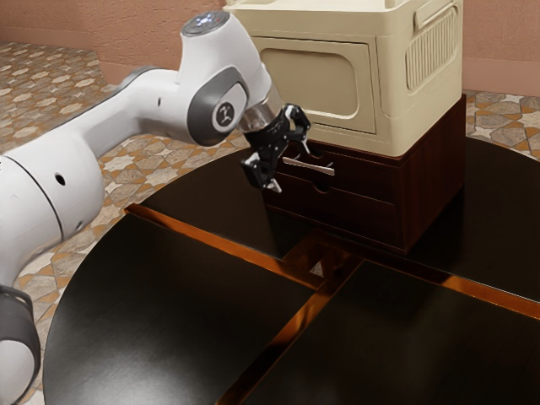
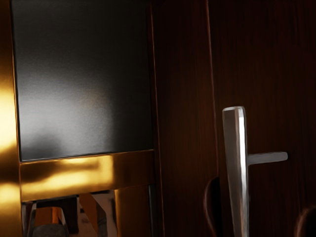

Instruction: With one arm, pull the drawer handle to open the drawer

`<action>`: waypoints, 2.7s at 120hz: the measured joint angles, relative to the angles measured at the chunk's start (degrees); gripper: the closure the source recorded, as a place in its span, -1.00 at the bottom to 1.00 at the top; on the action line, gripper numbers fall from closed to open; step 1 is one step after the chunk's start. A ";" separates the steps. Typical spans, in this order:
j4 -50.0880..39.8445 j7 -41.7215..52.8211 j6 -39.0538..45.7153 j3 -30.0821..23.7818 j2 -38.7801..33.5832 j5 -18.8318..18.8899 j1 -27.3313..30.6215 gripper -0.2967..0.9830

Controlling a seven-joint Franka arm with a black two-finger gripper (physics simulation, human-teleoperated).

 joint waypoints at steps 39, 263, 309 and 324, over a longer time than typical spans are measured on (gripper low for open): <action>1.02 -1.33 0.31 -0.05 1.11 -0.04 0.20 -0.38; -29.72 -3.26 8.69 1.09 -19.37 -1.52 0.57 0.22; -37.62 -4.72 9.98 1.34 -25.72 -1.52 0.13 0.22; -39.94 -5.26 10.22 1.17 -27.59 -1.51 0.42 0.22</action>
